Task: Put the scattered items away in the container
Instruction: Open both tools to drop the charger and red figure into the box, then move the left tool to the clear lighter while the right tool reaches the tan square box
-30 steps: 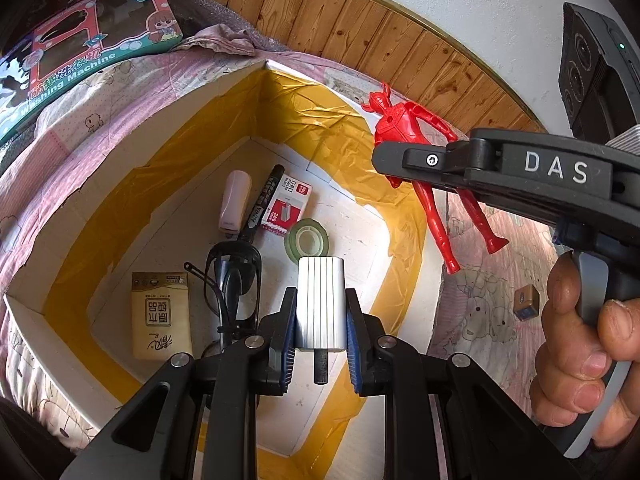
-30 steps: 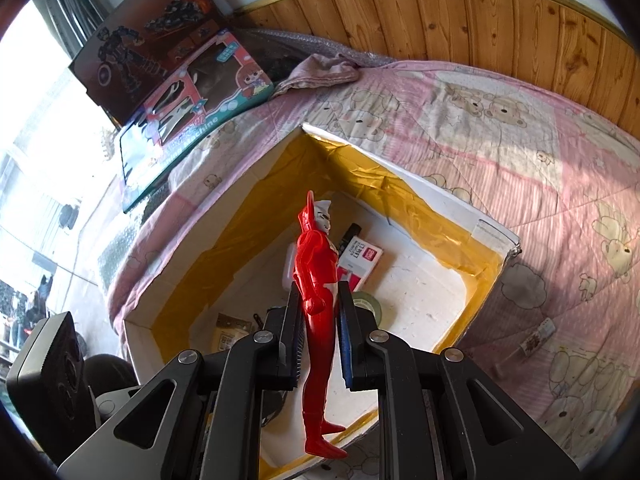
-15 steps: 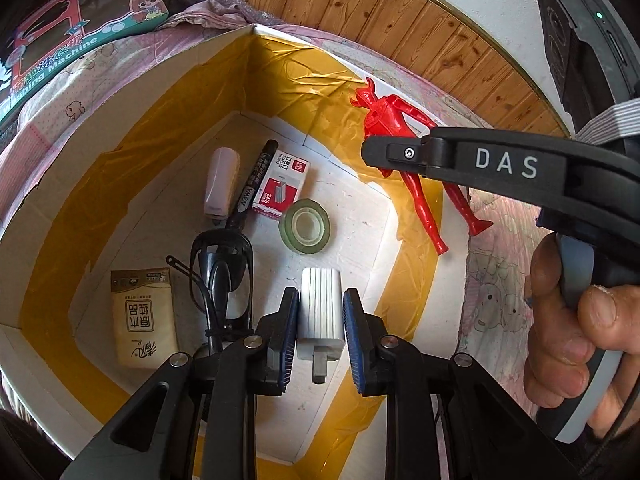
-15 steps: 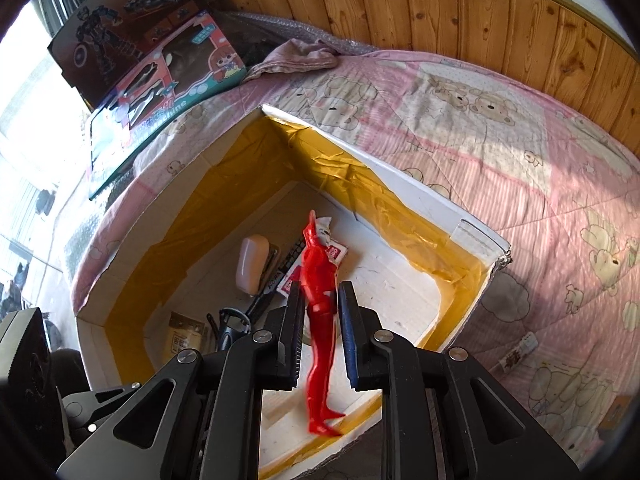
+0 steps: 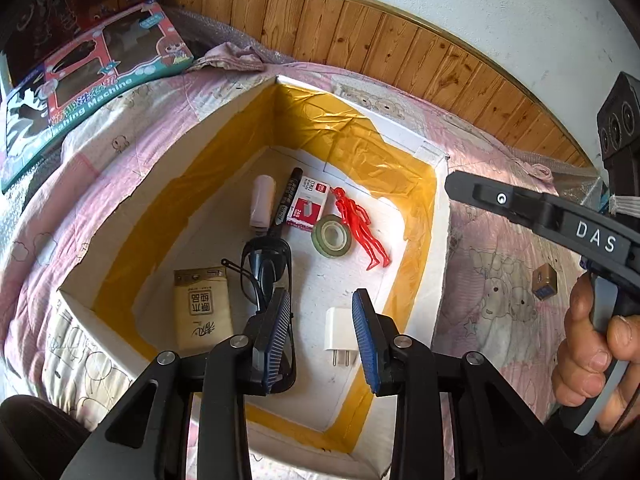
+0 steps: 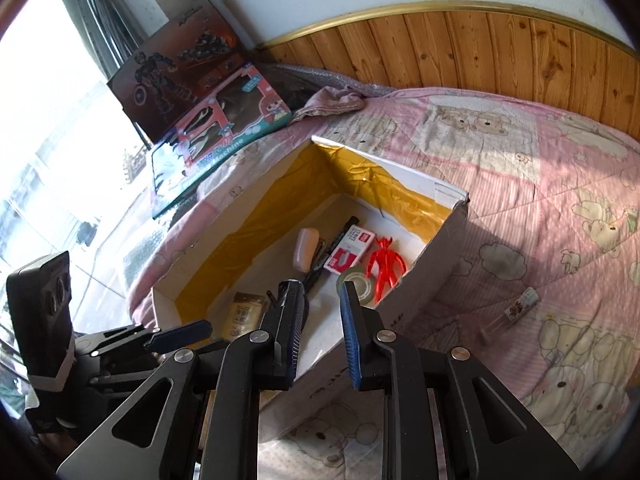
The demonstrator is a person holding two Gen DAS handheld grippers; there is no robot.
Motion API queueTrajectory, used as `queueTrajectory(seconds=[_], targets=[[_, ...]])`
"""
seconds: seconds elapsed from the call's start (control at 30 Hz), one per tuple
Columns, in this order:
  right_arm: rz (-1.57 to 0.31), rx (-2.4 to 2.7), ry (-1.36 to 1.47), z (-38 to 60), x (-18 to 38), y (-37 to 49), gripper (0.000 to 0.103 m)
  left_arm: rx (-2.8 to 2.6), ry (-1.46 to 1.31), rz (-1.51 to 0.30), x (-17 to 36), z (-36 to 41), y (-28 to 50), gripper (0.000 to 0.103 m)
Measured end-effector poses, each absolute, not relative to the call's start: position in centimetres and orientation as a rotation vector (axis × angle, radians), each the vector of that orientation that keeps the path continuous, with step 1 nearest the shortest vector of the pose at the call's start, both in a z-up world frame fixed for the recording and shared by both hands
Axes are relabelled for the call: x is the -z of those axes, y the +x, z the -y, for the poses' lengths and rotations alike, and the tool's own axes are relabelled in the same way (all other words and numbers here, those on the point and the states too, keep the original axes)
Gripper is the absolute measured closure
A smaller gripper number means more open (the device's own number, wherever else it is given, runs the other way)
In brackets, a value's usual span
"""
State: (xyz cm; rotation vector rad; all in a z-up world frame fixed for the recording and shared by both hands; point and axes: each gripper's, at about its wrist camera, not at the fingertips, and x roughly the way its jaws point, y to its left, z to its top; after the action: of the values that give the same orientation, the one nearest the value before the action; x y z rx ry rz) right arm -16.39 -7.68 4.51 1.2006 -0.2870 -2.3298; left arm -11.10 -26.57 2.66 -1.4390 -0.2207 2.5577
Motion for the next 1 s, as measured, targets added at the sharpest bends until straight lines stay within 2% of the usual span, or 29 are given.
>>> queueTrajectory(seconds=[0.27,0.7,1.0], targets=[[0.475,2.292,1.166,4.1,-3.7,-10.8,0.081,-2.593,-1.374,0.124,-5.2,23.8,-7.9,0.069],[0.746,2.365,1.222,-3.5,-0.9,-6.9,0.080,-2.505,-1.282,0.045,-7.0,16.2,-4.3,0.060],[0.876,2.460,1.241,-9.4,0.3,-5.4,0.070,-2.446,-1.275,-0.015,-5.3,11.1,-5.3,0.057]])
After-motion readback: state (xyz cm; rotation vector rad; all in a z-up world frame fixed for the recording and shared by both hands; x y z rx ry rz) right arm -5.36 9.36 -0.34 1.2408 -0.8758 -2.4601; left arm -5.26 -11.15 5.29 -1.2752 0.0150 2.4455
